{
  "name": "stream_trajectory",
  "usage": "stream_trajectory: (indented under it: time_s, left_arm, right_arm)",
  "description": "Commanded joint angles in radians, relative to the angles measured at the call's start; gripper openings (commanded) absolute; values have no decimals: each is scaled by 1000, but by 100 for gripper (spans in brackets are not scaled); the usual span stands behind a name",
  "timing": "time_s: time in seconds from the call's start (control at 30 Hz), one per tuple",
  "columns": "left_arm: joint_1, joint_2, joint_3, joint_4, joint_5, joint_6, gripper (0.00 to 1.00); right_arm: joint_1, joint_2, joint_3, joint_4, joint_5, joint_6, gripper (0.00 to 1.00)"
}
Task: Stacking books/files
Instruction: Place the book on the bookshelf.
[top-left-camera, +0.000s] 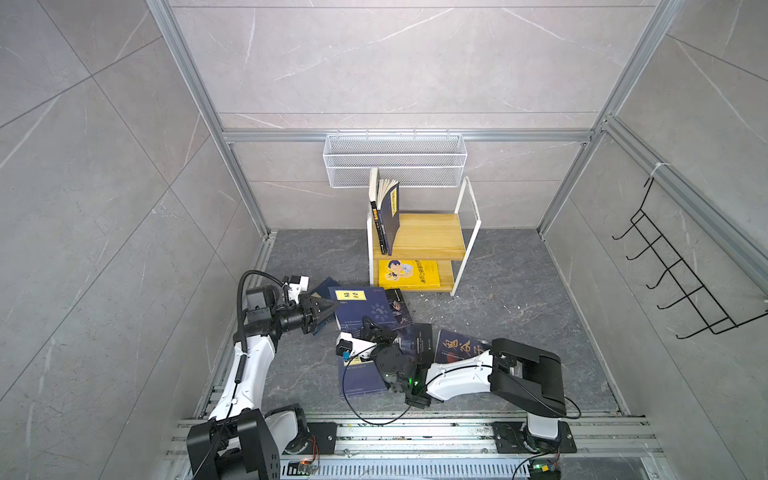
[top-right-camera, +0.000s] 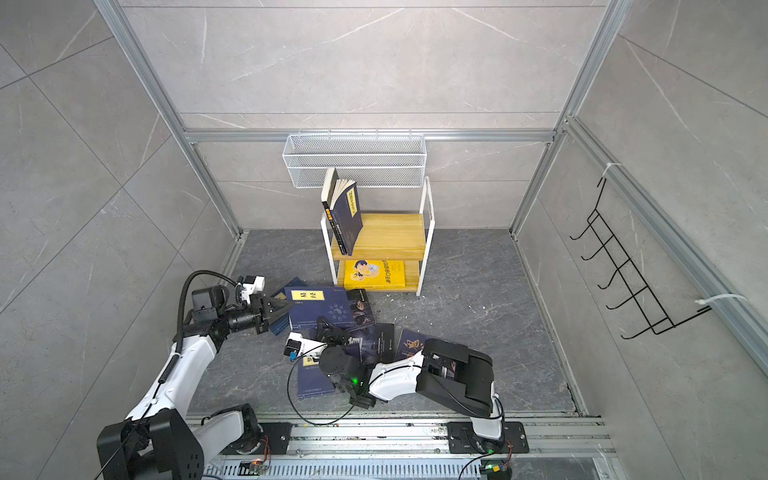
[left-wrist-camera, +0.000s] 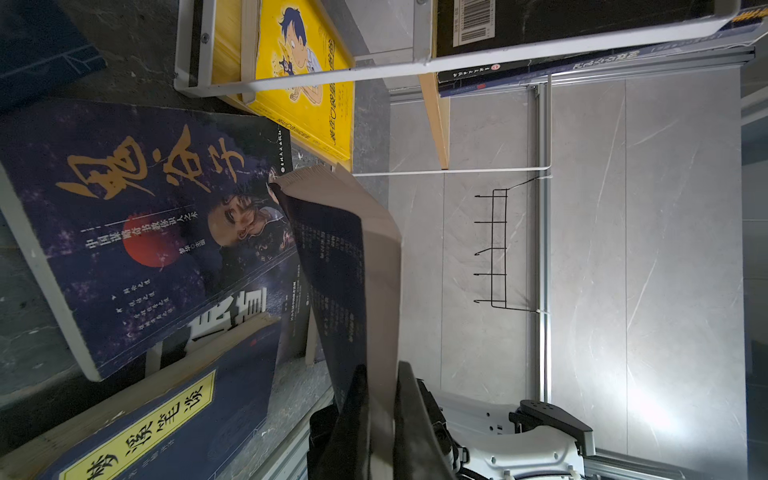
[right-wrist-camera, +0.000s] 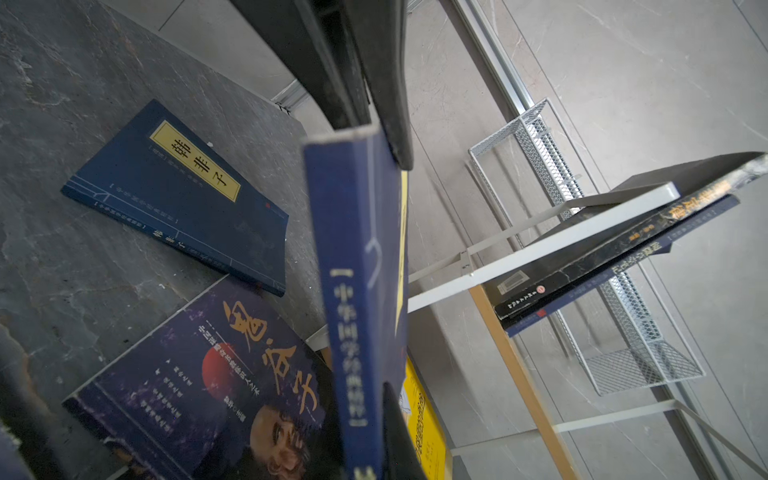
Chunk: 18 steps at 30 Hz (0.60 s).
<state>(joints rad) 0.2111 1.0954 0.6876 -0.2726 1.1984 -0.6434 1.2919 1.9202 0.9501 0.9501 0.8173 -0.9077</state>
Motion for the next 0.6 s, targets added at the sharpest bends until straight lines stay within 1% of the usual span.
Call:
stream_trajectory:
  time_s: [0.0, 0.1, 0.17, 0.23, 0.3, 0.37, 0.43, 0.53, 0.57]
  left_arm:
    - [3, -38, 12, 6, 44, 62, 35]
    - [23, -37, 20, 7, 12, 79, 47]
    - [39, -42, 24, 6, -20, 85, 57]
    - [46, -52, 20, 11, -47, 119, 67]
    - [64, -55, 20, 19, -71, 143, 74]
    - [89, -66, 24, 19, -113, 153, 82]
    - [97, -83, 24, 19, -126, 195, 90]
    - [98, -104, 20, 19, -132, 257, 100]
    - [97, -112, 19, 19, -144, 266, 100]
  right_arm:
    - [-22, -68, -46, 55, 34, 87, 0]
    - [-25, -120, -66, -7, 24, 141, 0]
    - [-24, -176, -100, -54, -1, 208, 0]
    - [-31, -222, -137, -72, -38, 263, 0]
    - [-39, -263, -153, -127, -53, 312, 0]
    - [-42, -314, -165, -196, -60, 357, 0]
    - [-48, -382, -193, -244, -84, 413, 0]
    - [-85, -487, -221, -317, -141, 536, 0]
    - [-101, -520, -220, -349, -147, 573, 0]
